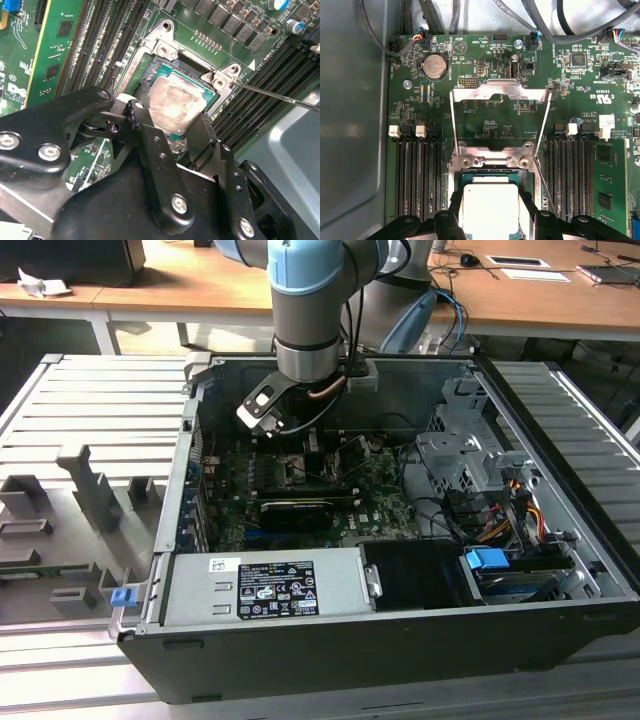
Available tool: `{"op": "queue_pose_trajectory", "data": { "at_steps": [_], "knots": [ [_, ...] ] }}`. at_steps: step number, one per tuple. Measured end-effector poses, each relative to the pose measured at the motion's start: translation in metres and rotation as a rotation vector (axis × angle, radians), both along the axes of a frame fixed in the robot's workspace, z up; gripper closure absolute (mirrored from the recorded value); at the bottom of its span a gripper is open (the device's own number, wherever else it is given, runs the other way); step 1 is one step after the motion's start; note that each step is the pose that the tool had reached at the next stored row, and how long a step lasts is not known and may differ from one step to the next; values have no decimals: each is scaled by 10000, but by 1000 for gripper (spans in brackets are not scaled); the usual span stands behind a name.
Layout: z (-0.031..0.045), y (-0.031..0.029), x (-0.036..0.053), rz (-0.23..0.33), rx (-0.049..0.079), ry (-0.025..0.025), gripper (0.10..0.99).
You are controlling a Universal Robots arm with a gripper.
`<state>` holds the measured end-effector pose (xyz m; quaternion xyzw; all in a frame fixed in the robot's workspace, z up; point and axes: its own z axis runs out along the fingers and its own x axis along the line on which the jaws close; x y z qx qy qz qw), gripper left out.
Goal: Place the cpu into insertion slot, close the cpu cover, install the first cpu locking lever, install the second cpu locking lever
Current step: 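Place the cpu into insertion slot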
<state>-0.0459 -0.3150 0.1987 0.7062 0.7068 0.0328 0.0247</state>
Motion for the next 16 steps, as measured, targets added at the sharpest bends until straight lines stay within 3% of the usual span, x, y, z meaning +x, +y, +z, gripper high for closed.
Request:
{"op": "queue_pose_trajectory", "data": {
  "at_steps": [3, 4, 9, 10, 16],
  "knots": [
    [-7, 3, 2, 0, 15, -9, 549],
    [-2, 0, 0, -1, 1, -1, 486],
    [28, 0, 0, 0, 18, 0, 502],
    [28, 0, 0, -1, 18, 0, 561],
    [54, -3, 0, -64, -27, 1, 561]
  ]
}}
